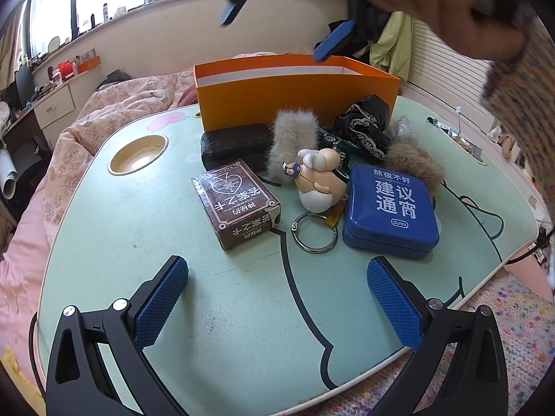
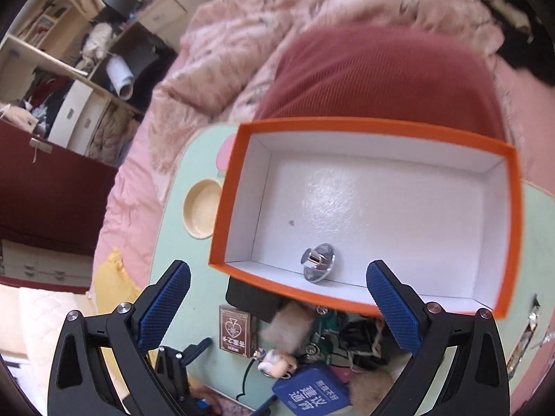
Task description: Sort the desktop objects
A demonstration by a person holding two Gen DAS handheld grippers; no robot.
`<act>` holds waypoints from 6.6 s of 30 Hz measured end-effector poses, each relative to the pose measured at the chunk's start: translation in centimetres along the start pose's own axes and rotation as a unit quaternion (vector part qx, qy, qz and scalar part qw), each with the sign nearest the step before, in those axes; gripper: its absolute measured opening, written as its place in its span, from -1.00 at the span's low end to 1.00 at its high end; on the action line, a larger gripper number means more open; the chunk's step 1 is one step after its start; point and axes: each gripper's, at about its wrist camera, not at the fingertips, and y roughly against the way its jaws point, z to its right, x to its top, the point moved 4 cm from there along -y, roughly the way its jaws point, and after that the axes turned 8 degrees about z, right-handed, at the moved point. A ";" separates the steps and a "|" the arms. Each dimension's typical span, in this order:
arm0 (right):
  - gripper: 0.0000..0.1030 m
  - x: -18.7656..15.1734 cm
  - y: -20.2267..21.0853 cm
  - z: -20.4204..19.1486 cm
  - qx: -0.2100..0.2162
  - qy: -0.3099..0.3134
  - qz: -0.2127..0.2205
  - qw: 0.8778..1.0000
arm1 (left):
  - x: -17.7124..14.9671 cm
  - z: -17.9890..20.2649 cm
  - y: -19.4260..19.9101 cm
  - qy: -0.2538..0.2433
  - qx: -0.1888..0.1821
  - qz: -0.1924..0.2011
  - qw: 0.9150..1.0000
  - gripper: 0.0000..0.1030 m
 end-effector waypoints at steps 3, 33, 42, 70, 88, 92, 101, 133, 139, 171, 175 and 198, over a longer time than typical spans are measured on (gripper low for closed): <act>0.92 0.8 -1.6 1.3 -0.022 -0.021 -0.030 0.999 | 0.1 0.0 -0.1 0.000 0.000 0.002 1.000 0.99; -0.43 -1.2 -3.6 4.4 -0.114 -0.031 -0.082 0.990 | -0.2 0.3 0.0 0.005 0.001 0.007 1.000 0.99; -0.43 -1.4 5.4 5.5 -0.043 -0.041 0.019 0.998 | -0.3 0.3 0.0 0.005 0.001 0.007 1.000 0.99; 0.47 -12.9 6.7 5.7 -0.114 0.058 0.171 0.977 | -0.3 0.2 0.0 0.006 0.001 0.007 1.000 0.99; 0.54 -22.1 3.8 9.6 -0.165 0.075 0.214 0.960 | -0.3 0.1 0.0 0.010 0.007 0.008 1.000 0.99; 1.00 -22.3 3.1 9.1 -0.182 0.085 0.246 0.948 | -0.3 0.2 0.0 0.010 0.008 0.008 1.000 0.99; 1.00 -22.3 3.4 9.0 -0.179 0.089 0.244 0.949 | -0.5 0.2 0.1 0.012 0.011 0.008 1.000 1.00; 1.00 -22.4 3.2 8.9 -0.177 0.090 0.245 0.949 | 1.3 -0.5 0.3 0.037 0.033 -0.053 0.997 0.99; 1.00 -22.5 3.1 8.8 -0.177 0.090 0.245 0.949 | 8.9 -1.6 1.9 0.095 0.042 -0.028 0.994 1.00; 1.00 -22.6 3.1 8.4 -0.177 0.090 0.247 0.949 | 12.8 -3.0 -8.8 0.060 0.155 -0.137 0.976 0.99; 1.00 -22.6 3.2 8.4 -0.177 0.091 0.247 0.949 | 13.2 -3.2 -9.0 0.057 0.159 -0.135 0.976 0.99; 1.00 -22.9 3.2 8.5 -0.176 0.091 0.247 0.948 | 3.3 -0.6 2.2 0.092 0.010 -0.038 0.995 0.99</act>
